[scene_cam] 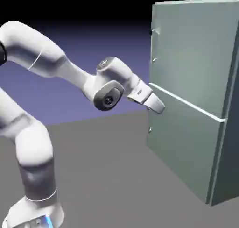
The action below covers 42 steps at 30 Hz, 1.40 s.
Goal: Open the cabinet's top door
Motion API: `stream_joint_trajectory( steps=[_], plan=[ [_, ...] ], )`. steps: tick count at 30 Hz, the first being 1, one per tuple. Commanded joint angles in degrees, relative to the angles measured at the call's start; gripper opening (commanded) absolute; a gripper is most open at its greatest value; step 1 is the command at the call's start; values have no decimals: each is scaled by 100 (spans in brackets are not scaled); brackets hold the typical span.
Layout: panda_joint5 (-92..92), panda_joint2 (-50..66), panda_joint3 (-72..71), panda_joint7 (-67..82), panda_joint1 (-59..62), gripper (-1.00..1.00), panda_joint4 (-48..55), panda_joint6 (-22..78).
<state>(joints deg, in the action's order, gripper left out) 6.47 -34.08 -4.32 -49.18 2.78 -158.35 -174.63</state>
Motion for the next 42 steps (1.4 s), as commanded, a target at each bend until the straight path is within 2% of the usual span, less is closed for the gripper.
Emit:
stream_joint_trajectory(
  steps=[1,42],
  plan=[
    [240,-53,-160,-250,129,0,98,-23],
    [10070,-2213,-6729,-10468,5395,0,4131,-970]
  ],
)
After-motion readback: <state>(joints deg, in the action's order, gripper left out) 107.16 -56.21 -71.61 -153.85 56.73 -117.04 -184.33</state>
